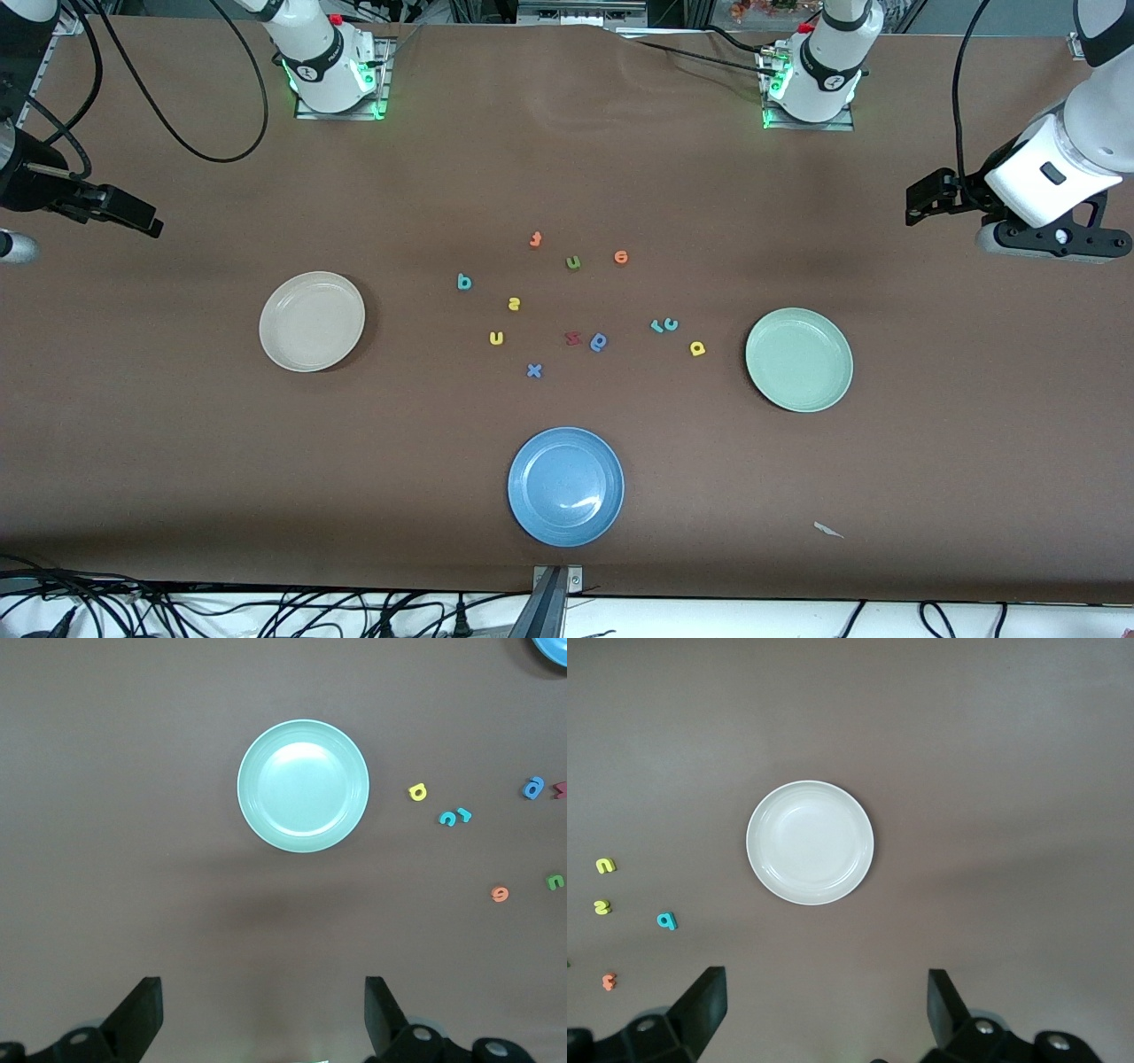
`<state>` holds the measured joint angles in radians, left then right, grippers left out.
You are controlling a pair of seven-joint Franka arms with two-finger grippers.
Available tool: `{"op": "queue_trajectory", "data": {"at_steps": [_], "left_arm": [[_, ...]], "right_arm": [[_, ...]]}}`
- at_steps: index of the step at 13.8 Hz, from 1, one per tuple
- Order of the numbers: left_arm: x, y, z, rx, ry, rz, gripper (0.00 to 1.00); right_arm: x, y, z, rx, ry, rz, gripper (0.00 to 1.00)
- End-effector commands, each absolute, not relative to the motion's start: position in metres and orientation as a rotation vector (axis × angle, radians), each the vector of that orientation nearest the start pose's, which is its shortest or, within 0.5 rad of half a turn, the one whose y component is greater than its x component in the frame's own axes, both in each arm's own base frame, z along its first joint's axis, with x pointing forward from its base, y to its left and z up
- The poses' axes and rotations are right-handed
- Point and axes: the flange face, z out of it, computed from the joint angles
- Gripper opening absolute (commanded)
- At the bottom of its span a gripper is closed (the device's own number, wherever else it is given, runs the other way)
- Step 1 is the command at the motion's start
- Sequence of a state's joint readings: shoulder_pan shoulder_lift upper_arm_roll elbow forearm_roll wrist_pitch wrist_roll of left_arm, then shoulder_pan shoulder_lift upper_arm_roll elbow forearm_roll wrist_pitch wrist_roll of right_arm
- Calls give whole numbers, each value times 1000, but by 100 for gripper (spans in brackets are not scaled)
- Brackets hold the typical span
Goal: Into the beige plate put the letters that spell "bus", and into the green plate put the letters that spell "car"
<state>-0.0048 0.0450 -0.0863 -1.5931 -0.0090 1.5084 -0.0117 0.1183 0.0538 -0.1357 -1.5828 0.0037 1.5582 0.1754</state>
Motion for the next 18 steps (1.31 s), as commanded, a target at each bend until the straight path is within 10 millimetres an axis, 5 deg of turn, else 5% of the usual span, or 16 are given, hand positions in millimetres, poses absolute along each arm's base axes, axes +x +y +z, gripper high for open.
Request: {"op": "queue_trajectory", "data": {"at_steps": [1,18], "left_arm": [[561,-48,591,-3140,150,198,100],[563,-48,592,-3142,147,169,100]], "right_arm": [[565,-9,590,-3128,287,122,100],[565,-9,589,-3127,287,125,100]]}}
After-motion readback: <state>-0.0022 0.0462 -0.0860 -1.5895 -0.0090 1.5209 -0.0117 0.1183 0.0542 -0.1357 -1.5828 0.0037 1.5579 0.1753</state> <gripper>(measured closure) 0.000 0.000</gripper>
